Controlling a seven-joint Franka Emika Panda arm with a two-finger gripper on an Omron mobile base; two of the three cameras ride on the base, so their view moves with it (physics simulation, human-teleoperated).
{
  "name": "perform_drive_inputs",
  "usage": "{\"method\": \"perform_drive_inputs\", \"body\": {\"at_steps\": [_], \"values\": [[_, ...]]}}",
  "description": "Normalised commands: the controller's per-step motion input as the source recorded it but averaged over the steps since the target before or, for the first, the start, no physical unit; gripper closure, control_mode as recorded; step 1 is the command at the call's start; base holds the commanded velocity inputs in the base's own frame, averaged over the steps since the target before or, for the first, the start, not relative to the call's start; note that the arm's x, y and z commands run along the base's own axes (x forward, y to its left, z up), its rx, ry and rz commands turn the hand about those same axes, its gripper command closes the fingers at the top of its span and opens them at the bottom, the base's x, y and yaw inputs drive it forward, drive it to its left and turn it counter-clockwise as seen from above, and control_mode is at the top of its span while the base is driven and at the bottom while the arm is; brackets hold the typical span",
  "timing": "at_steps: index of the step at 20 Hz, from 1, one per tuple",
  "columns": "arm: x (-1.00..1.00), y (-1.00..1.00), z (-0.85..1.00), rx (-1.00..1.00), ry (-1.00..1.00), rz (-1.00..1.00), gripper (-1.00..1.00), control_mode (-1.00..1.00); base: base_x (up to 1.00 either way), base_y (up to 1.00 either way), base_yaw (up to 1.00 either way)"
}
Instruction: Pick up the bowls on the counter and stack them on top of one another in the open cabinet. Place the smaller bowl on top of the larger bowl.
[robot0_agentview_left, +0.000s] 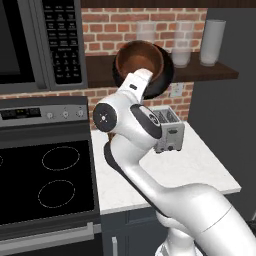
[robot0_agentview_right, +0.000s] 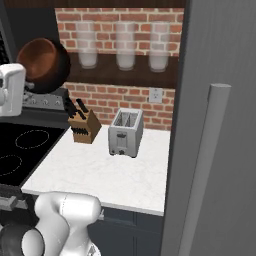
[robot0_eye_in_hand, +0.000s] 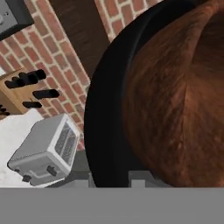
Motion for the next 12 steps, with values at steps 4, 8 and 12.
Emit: {"method": "perform_drive_inputs", "body": {"at_steps": [4,8,12], "values": [[0.39,0.44,0.66,0.0,-0.14,0.21,1.0,-1.0,0.0,0.0,0.0],[0.75,0.23,0.16,0.0,-0.02,0.11,1.0,-1.0,0.0,0.0,0.0],[0.46,0.01,0.0,-0.01,0.05,0.02,1.0,-1.0,0.0,0.0,0.0]]}}
